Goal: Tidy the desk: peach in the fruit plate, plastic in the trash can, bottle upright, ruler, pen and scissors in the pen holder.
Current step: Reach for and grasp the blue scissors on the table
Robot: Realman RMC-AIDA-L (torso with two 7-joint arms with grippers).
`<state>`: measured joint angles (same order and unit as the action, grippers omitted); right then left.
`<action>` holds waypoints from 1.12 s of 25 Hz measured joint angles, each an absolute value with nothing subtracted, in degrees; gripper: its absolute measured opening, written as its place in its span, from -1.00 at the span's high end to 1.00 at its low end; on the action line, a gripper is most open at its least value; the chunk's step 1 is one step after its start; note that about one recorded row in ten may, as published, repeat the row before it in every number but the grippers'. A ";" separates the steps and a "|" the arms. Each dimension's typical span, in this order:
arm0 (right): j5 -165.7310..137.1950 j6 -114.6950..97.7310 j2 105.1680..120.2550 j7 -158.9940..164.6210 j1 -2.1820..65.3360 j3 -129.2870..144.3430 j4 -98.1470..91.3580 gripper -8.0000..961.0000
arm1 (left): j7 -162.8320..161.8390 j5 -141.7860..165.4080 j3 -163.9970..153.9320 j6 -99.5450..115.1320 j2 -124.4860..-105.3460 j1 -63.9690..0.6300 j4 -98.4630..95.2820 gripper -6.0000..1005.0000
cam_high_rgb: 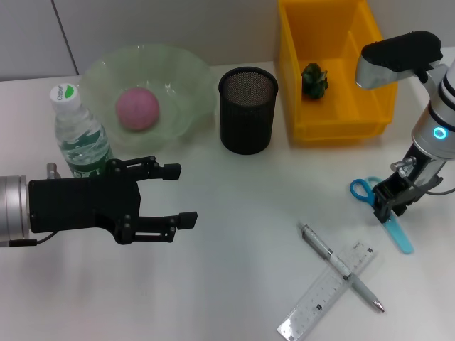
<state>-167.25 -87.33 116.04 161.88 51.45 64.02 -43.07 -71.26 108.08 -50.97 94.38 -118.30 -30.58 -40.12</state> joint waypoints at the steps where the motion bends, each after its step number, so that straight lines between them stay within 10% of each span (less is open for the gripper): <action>1: -167.25 -87.25 116.05 161.87 51.49 64.04 -43.07 0.43 | -71.27 108.08 -50.97 94.39 -118.30 -30.58 -40.13 -0.66; 28: -167.25 -85.60 116.19 161.71 52.80 65.13 -40.51 0.50 | -71.36 108.11 -50.89 94.39 -118.30 -30.94 -40.17 -0.66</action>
<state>-167.25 -85.60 116.19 161.72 52.80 65.13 -40.51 -71.36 108.11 -50.89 94.39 -118.30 -30.94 -40.17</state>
